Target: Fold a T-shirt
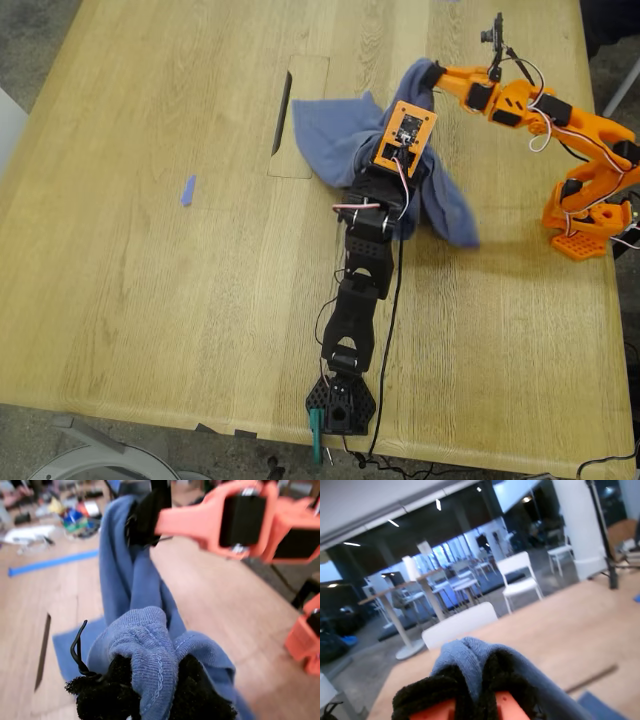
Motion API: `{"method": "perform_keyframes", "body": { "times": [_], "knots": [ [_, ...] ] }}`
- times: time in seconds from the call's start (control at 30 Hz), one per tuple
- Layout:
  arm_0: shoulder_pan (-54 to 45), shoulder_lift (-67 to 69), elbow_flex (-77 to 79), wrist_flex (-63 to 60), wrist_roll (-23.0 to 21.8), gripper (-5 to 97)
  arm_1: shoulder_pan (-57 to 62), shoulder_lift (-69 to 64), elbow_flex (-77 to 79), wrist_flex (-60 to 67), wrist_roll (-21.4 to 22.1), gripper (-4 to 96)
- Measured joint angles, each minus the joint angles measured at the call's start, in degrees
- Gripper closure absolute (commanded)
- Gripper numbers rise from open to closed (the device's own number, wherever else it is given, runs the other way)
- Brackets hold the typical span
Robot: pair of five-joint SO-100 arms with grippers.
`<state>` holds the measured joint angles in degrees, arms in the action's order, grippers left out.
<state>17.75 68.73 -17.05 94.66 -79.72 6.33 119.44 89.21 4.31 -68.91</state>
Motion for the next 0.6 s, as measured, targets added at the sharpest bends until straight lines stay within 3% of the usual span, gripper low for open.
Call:
{"method": "perform_keyframes", "body": {
  "times": [0.4,0.6],
  "knots": [
    [1.14,6.24,0.00,-16.61,-0.09,92,-7.91,-10.28,-19.51,-9.14,-6.42,91.5],
    [2.11,8.09,0.00,-25.49,-0.09,92,-9.67,-10.37,-22.76,-13.10,-7.21,91.5]
  ]
}}
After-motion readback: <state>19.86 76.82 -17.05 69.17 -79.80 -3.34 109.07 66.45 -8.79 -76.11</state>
